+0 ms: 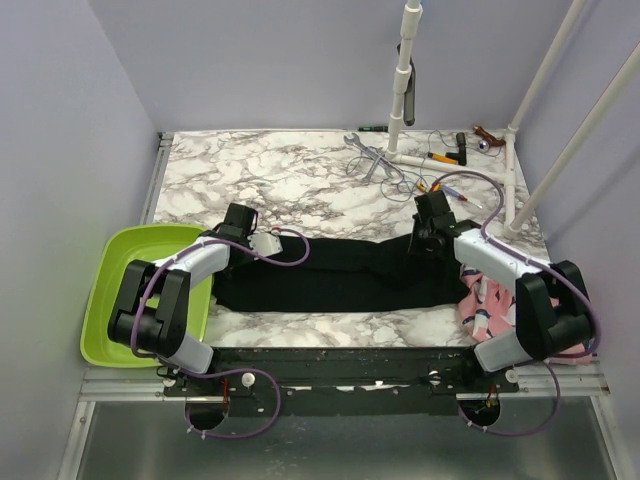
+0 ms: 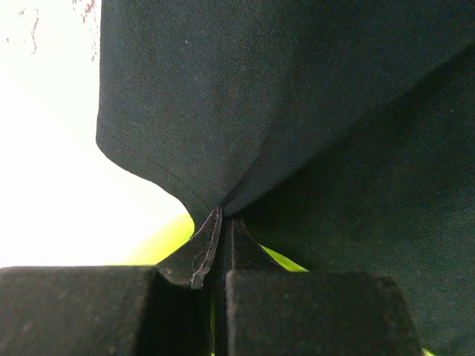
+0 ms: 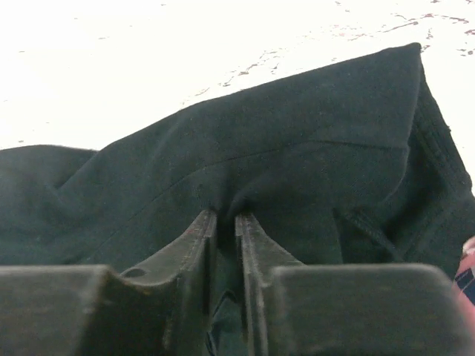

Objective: Fold and stack the mixed laundry pile
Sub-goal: Fold the T-shirt at the center of the board.

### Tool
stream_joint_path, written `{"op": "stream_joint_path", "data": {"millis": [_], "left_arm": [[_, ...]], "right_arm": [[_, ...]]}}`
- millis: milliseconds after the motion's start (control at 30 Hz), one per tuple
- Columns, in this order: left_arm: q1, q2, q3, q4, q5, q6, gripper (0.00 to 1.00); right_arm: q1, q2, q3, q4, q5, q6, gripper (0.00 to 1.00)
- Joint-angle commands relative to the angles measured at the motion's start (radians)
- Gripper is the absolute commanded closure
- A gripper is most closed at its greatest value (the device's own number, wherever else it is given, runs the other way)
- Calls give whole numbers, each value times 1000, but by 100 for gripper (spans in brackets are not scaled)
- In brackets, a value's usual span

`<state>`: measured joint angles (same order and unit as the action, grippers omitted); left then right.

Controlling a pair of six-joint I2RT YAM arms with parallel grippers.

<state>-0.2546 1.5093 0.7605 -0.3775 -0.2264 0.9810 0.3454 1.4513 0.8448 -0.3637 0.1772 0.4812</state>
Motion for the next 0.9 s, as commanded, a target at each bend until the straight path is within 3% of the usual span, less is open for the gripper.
{"op": "stream_joint_path", "data": {"millis": [0, 133, 233, 367, 467, 633, 767, 867], "left_arm": [[6, -8, -21, 23, -38, 16, 100], [7, -5, -9, 14, -39, 12, 100], [8, 8, -1, 10, -48, 7, 100], [8, 12, -4, 11, -60, 12, 91], [8, 11, 5, 8, -60, 11, 79], [8, 1, 38, -43, -58, 8, 56], [8, -55, 77, -142, 1, -7, 49], [8, -99, 139, -240, 110, -49, 47]], "right_arm": [[-1, 79, 37, -1, 25, -22, 82], [0, 27, -35, -104, 41, 46, 92], [1, -76, -88, -167, 26, 96, 93], [0, -201, -128, -228, 64, 152, 81], [0, -223, -140, -222, 96, 152, 61], [0, -152, -13, -266, 134, 111, 60], [-15, -132, 55, -249, 235, 62, 57], [-86, -94, 54, -178, 161, 27, 60]]}}
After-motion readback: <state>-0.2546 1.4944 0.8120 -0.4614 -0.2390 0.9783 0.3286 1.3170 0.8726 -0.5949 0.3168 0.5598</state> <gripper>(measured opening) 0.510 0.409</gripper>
